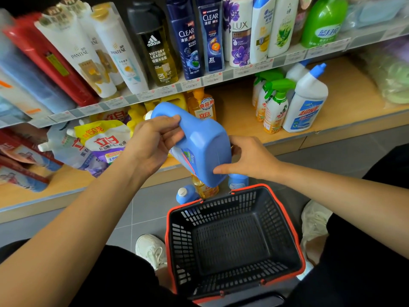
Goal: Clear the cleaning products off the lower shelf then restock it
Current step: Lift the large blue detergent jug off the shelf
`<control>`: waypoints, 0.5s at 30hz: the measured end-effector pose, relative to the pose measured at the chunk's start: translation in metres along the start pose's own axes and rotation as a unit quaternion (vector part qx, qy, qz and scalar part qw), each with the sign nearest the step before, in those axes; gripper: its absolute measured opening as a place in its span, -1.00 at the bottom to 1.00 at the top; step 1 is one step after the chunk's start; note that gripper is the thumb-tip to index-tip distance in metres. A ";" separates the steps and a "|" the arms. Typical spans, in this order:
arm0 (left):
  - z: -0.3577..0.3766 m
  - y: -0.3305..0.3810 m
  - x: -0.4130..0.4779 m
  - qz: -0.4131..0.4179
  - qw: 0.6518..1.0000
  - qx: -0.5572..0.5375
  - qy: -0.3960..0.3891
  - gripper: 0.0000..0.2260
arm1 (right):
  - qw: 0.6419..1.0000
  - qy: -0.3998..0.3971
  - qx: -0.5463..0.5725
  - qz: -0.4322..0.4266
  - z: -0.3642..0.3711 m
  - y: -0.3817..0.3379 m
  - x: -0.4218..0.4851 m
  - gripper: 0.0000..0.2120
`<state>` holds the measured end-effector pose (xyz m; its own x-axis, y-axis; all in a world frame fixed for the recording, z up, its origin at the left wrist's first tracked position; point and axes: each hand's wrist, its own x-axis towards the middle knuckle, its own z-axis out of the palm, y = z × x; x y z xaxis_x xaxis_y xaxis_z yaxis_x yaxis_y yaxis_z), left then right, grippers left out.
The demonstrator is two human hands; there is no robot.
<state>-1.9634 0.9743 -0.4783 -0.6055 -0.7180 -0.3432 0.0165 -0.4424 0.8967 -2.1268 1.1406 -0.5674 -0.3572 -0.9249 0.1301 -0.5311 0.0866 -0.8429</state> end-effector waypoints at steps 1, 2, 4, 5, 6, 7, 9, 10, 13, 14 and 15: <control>0.000 0.000 0.000 0.002 1.000 0.005 -0.007 -0.82 | 1.000 0.000 0.023 0.004 -0.002 -0.003 0.000 -0.56; -0.001 -0.001 0.001 0.005 1.000 0.011 -0.014 -0.77 | 0.999 -0.002 0.045 0.006 -0.004 -0.006 0.000 -0.58; -0.001 -0.003 0.001 0.005 0.999 0.019 -0.028 -0.71 | 0.997 -0.011 0.077 0.000 -0.007 -0.007 -0.001 -0.68; 0.000 -0.003 0.001 0.004 0.999 0.023 -0.028 -0.72 | 0.996 -0.017 0.089 -0.001 -0.008 -0.006 -0.002 -0.77; -0.001 -0.004 0.002 0.005 0.999 0.026 -0.024 -0.74 | 0.994 -0.025 0.105 0.003 -0.009 -0.005 -0.002 -0.82; 0.000 -0.005 0.003 0.005 0.999 0.029 -0.020 -0.76 | 0.992 -0.035 0.122 0.008 -0.009 -0.003 -0.003 -0.81; 0.001 -0.005 0.001 0.000 0.999 0.046 -0.010 -0.90 | 0.989 -0.048 0.134 0.031 -0.010 0.001 -0.002 -0.70; 0.001 -0.005 0.000 0.001 0.998 0.057 -0.008 -0.92 | 0.990 -0.055 0.121 0.041 -0.011 0.006 -0.002 -0.65; 0.000 -0.009 -0.002 0.021 0.994 0.107 -0.030 -0.49 | 0.994 -0.096 0.018 0.048 -0.011 0.024 -0.007 -0.62; 0.000 -0.010 -0.004 0.035 0.990 0.128 -0.040 -0.46 | 0.993 -0.112 -0.016 0.045 -0.011 0.028 -0.007 -0.66; 0.000 -0.012 -0.004 0.047 0.986 0.149 -0.051 -0.47 | 0.991 -0.121 -0.034 0.044 -0.011 0.031 -0.007 -0.71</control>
<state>-1.9606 0.9824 -0.4876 -0.6901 -0.6832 -0.2386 -0.1486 -0.1889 0.9707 -2.1494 1.1542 -0.5886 -0.2151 -0.9734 -0.0785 -0.5587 0.1886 -0.8076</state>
